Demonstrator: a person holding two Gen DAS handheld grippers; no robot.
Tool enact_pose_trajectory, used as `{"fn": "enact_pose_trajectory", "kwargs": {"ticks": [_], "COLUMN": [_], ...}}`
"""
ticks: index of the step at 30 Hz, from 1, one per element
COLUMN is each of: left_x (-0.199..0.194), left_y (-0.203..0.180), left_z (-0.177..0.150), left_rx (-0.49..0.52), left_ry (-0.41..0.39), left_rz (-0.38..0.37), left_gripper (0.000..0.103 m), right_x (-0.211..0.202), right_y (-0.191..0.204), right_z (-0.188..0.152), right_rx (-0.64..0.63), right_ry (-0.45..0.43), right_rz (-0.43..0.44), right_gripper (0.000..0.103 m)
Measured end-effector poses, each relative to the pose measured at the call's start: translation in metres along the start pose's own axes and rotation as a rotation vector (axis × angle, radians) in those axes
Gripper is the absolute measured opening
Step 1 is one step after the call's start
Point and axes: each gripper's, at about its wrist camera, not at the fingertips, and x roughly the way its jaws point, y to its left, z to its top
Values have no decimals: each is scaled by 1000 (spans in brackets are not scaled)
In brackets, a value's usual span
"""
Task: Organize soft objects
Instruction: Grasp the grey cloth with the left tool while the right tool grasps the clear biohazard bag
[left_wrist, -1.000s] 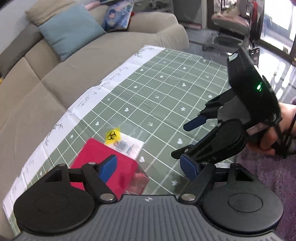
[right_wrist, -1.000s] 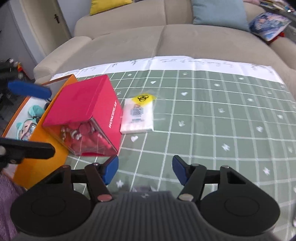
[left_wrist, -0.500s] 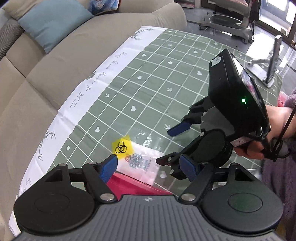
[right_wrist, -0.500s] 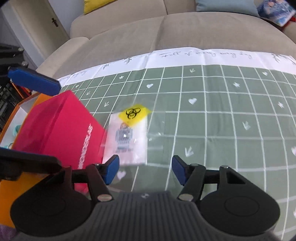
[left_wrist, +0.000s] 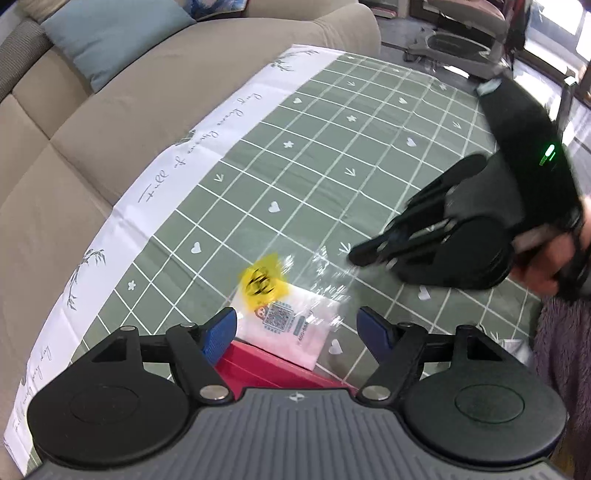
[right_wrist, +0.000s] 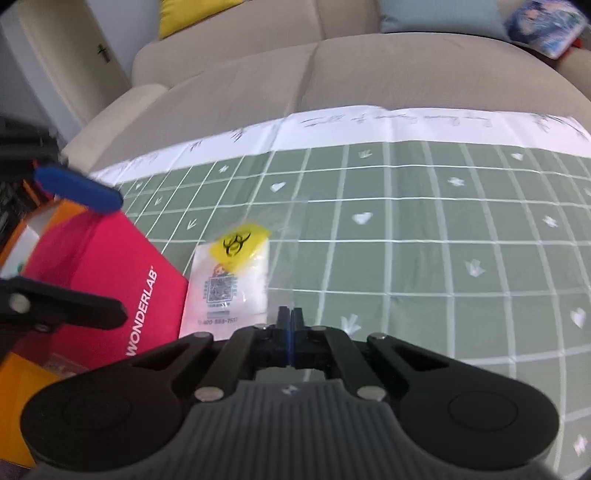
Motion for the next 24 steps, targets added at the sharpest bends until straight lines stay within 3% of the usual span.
{"fn": "enact_pose_trajectory", "kwargs": {"ticks": [3,8,16,19,21,24], "left_x": [-1,-10,-1,14,21,29], "left_y": [-6,-39,-104,-115,-120,-127], "left_z": [3,2,-35,-50,-60,-76], "left_rx": [1,1,-95,-194,-277,-432], "left_ry": [7,-34,-45,-20,-20,-30], "left_rz": [-17,-118,-266,-278,-278,-239], "left_gripper": [87,85,90,94,95,99], "right_x": [-18,-43,-78,-87,-91,-90], "right_y": [-13,-37,-55,-63,-58,-46], "right_z": [-8,-34,-83,-87,-86,-80], "right_rx": [47,135,171,203,180,120], "right_ry": [25,143,260,236,209,150], "right_rz": [-44,-93,-217,-197,-197,-185], "right_gripper": [0,0,0,12,61,78]}}
